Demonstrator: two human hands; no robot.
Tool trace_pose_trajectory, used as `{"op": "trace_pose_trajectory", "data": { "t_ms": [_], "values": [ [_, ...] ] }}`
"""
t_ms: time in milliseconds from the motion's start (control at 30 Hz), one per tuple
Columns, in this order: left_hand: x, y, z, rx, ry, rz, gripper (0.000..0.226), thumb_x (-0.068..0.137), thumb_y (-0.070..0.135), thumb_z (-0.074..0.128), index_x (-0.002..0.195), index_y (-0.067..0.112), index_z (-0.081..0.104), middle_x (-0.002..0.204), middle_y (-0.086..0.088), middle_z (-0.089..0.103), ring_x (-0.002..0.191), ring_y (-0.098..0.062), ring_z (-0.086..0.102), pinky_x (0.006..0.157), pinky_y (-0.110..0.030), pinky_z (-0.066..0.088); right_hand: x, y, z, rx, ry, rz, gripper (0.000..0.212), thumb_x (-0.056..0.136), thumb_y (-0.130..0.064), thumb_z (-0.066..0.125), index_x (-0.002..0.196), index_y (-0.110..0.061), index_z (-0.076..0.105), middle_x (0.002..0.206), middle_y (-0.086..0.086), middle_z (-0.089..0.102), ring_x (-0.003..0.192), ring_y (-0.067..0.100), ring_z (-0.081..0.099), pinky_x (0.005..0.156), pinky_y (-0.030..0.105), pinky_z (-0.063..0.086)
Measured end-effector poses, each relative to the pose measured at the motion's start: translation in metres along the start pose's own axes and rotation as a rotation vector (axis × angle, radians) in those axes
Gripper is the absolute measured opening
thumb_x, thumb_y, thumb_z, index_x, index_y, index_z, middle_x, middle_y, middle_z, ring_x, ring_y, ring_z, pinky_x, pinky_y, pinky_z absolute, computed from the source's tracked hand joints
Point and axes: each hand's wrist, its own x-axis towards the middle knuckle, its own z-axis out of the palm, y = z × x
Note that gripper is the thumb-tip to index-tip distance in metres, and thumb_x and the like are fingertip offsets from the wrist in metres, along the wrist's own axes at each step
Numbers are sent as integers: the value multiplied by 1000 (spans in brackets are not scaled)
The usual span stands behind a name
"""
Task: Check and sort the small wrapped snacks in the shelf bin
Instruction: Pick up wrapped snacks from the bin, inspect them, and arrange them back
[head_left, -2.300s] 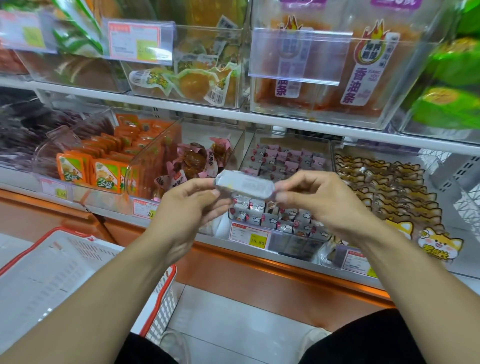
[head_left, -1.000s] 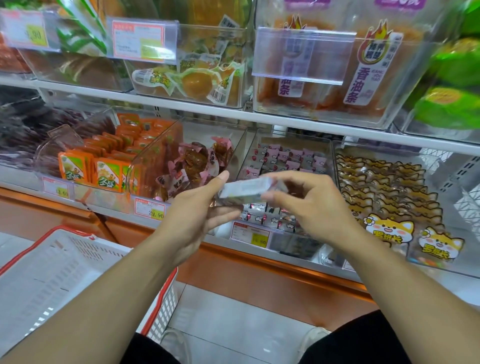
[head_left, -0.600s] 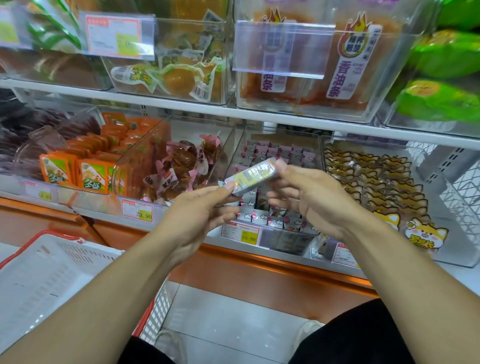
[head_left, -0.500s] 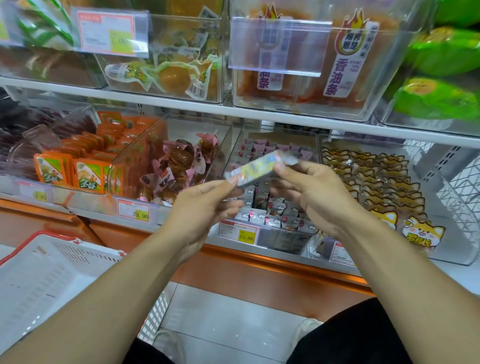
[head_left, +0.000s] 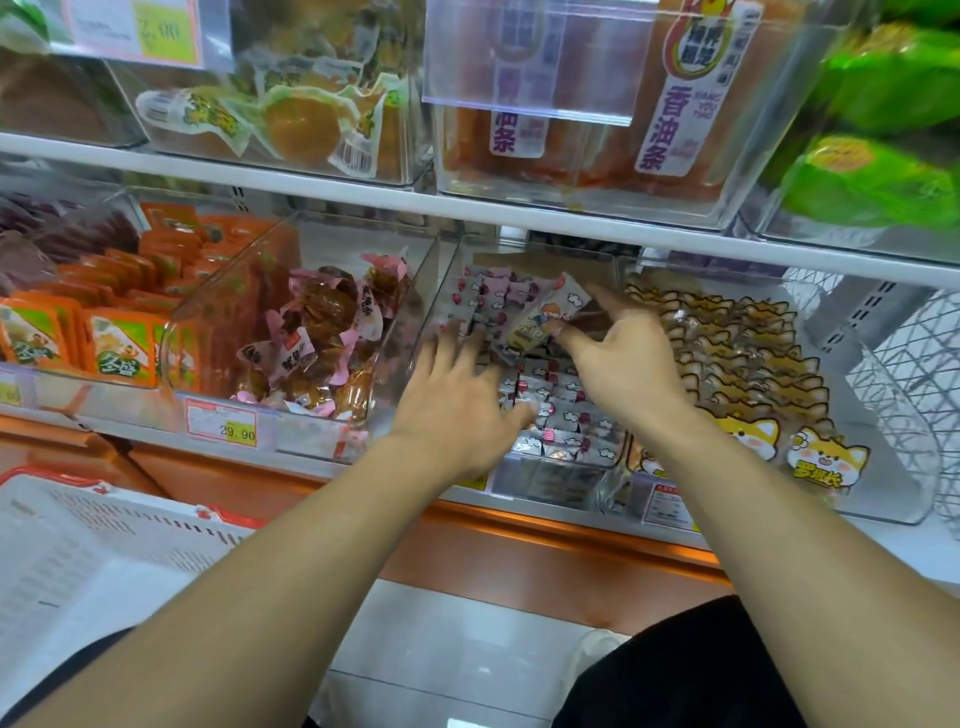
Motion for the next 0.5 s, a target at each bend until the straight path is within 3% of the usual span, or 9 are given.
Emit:
{"op": "trace_pose_trajectory", "data": {
  "t_ms": [100, 200, 333, 500],
  "values": [
    [1, 4, 1, 37, -45, -25, 82, 93, 78, 18, 152, 27, 43, 169, -12, 8, 154, -37, -7, 123, -51, -10, 1, 1, 1, -29, -7, -26, 48, 91, -34, 71, 136, -27, 56, 78, -19, 61, 81, 12, 63, 64, 21, 41],
    [-6, 5, -3, 42, -27, -17, 81, 93, 78, 17, 147, 27, 49, 168, -13, 12, 154, -37, -3, 124, -50, -6, 0, -1, 1, -51, -5, -58, 43, 91, -35, 70, 132, -30, 56, 66, -21, 58, 64, -4, 56, 54, 13, 37],
    [-26, 3, -5, 62, -21, 4, 77, 94, 77, 18, 141, 24, 50, 167, -13, 15, 155, -34, 0, 126, -49, 1, -1, -5, -3, -16, -49, -111, 40, 91, -33, 71, 127, -34, 54, 94, -10, 70, 86, 1, 62, 67, 15, 44],
    [-47, 0, -3, 34, -76, 5, 76, 94, 76, 20, 152, 29, 34, 168, -12, 11, 155, -32, -3, 124, -45, -1, -7, -6, 2, -132, -215, -211, 34, 92, -31, 71, 122, -32, 58, 101, -14, 66, 91, 7, 61, 70, 8, 38]
  ]
}}
